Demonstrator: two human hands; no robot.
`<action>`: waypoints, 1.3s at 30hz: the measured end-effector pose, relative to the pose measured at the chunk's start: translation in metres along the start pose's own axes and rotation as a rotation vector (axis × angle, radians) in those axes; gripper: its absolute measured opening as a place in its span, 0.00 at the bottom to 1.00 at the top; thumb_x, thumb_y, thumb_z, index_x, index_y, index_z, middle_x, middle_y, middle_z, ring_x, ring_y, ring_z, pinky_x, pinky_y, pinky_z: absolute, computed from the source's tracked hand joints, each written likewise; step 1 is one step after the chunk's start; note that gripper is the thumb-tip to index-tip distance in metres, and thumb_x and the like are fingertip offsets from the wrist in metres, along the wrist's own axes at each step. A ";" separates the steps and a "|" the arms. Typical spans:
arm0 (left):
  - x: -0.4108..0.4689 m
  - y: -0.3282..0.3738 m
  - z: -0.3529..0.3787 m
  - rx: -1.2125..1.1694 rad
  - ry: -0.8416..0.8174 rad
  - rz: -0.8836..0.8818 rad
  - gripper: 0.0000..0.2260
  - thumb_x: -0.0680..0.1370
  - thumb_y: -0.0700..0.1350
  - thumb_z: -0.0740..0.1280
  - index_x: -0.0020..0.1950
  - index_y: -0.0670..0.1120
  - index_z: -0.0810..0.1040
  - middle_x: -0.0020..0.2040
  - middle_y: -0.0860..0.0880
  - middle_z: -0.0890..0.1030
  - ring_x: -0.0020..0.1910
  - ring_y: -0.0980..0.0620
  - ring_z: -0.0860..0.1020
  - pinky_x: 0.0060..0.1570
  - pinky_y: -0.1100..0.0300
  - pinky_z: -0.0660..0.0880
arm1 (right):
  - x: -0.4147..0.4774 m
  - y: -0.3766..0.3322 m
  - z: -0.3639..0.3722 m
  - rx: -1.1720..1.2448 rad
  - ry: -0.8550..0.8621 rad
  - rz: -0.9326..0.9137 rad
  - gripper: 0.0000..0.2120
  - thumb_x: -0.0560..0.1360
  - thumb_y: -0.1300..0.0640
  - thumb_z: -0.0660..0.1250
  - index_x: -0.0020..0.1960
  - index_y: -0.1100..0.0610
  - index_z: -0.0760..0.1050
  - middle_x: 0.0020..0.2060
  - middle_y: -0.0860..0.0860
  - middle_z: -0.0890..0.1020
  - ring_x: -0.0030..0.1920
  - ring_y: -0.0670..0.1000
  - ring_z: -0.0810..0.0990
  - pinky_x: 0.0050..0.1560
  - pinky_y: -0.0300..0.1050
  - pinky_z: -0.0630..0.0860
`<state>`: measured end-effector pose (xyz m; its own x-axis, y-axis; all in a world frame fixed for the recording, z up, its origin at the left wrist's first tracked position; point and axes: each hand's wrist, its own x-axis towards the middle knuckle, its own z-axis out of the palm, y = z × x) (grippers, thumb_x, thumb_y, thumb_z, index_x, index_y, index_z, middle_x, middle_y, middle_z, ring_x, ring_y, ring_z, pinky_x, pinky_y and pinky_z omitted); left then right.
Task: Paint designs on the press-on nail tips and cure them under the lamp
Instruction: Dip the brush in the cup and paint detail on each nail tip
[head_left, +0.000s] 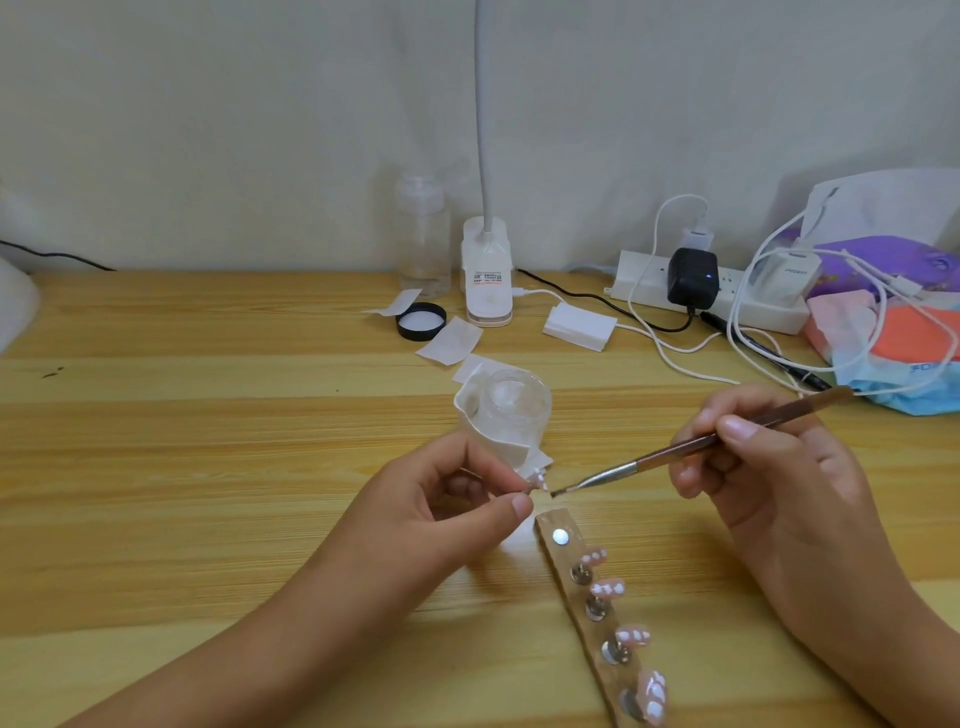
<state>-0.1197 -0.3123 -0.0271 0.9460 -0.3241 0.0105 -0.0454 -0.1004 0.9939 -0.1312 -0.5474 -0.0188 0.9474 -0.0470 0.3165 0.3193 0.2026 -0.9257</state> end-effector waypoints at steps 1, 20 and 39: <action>0.000 0.000 0.000 -0.001 0.000 -0.008 0.10 0.64 0.56 0.74 0.40 0.53 0.81 0.37 0.55 0.81 0.37 0.57 0.78 0.39 0.62 0.76 | 0.001 0.000 0.000 0.008 0.002 -0.010 0.13 0.73 0.61 0.60 0.39 0.50 0.81 0.32 0.52 0.80 0.33 0.48 0.79 0.36 0.38 0.77; 0.001 -0.001 0.000 -0.003 0.010 0.003 0.11 0.62 0.56 0.71 0.37 0.51 0.79 0.38 0.44 0.80 0.34 0.56 0.75 0.35 0.63 0.74 | -0.001 0.002 0.000 -0.097 -0.083 -0.019 0.05 0.70 0.53 0.65 0.41 0.50 0.80 0.34 0.52 0.80 0.35 0.49 0.80 0.39 0.38 0.78; 0.000 -0.001 0.000 0.022 -0.009 0.013 0.11 0.64 0.56 0.71 0.38 0.51 0.78 0.41 0.44 0.81 0.35 0.57 0.76 0.35 0.63 0.74 | 0.000 0.002 0.000 -0.086 -0.044 -0.029 0.05 0.72 0.54 0.65 0.41 0.48 0.80 0.34 0.51 0.81 0.36 0.49 0.80 0.41 0.39 0.79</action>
<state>-0.1192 -0.3126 -0.0286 0.9424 -0.3339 0.0219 -0.0644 -0.1168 0.9911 -0.1307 -0.5464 -0.0211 0.9364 -0.0087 0.3507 0.3493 0.1169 -0.9297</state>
